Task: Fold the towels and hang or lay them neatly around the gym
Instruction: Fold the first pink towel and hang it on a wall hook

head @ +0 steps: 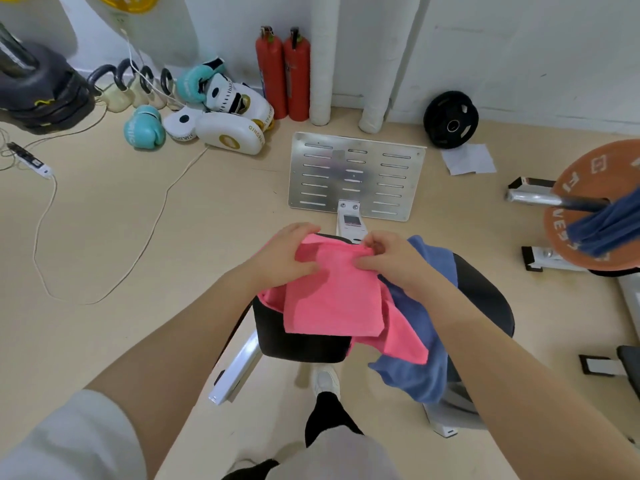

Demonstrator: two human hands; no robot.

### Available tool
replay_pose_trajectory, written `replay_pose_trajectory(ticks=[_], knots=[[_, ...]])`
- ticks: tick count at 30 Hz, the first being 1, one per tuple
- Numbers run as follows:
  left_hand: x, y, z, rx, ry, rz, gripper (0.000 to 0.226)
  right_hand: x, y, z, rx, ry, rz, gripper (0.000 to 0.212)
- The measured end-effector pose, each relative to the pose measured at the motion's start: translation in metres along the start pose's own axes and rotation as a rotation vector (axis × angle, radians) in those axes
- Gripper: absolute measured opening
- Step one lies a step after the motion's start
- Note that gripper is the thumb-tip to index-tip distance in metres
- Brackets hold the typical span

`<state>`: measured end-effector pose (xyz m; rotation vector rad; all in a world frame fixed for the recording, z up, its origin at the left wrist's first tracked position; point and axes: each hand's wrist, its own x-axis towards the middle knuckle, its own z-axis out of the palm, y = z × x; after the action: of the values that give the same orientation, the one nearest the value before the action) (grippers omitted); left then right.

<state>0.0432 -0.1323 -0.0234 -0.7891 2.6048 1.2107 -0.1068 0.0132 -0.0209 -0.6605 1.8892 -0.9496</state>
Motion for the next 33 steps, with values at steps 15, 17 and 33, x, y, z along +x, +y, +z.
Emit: replay_pose_trajectory(ticks=[15,17,33], knots=[[-0.225,-0.091,-0.142,-0.255,-0.138,0.053,0.022,-0.090,-0.175,0.234,-0.001,-0.238,-0.540,0.024],[-0.259,-0.121,-0.159,-0.385,-0.091,0.029,0.020,-0.094,-0.191,0.277,-0.002,-0.191,-0.570,0.031],[-0.325,-0.257,-0.254,-0.567,0.253,0.231,0.060,-0.052,-0.231,0.398,-0.039,-0.314,-0.348,0.033]])
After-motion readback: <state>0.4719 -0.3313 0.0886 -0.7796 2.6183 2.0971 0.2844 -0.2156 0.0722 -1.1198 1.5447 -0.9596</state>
